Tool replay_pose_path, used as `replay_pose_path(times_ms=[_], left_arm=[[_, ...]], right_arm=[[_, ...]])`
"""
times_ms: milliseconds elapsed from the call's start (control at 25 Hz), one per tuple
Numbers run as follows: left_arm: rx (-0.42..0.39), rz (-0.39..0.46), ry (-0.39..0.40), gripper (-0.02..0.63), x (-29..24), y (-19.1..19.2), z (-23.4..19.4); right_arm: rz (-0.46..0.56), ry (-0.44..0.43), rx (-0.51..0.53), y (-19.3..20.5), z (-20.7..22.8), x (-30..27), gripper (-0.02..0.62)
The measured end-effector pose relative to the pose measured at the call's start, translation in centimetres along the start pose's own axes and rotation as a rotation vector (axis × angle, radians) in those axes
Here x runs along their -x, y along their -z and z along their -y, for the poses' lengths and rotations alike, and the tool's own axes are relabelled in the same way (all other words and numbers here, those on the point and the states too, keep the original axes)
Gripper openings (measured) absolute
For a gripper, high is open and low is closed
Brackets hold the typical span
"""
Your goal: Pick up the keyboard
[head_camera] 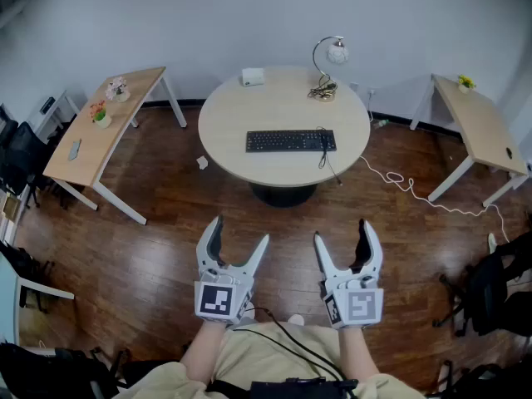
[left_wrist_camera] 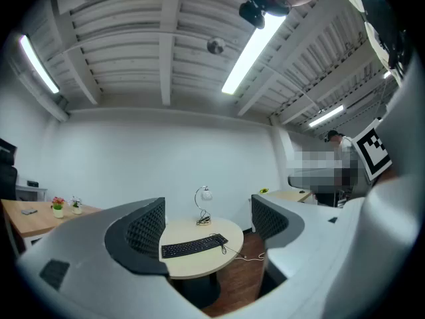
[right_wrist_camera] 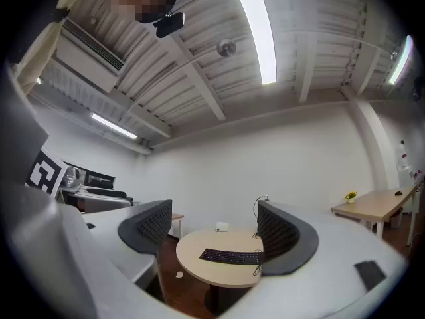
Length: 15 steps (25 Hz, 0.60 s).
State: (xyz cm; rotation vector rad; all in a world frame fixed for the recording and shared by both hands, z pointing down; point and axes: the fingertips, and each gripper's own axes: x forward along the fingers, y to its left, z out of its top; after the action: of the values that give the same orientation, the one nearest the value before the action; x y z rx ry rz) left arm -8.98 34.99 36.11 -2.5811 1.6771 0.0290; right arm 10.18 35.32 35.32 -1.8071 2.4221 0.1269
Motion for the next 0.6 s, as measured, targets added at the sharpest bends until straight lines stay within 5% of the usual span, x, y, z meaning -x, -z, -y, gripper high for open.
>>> replay_pose_path(times_ms=[280,600], left_arm=[[-0.049,-0.025,-0.021,0.388,0.6,1.3,3.1],[-0.028,-0.039,-0.029,0.388,-2.7,3.0,0.7]], right_arm=[[0.012,-0.058,-0.016,0.8,2.8,1.2,0.417],[-0.015,-0.104,0.009,2.9,2.7,-3.0,0.417]])
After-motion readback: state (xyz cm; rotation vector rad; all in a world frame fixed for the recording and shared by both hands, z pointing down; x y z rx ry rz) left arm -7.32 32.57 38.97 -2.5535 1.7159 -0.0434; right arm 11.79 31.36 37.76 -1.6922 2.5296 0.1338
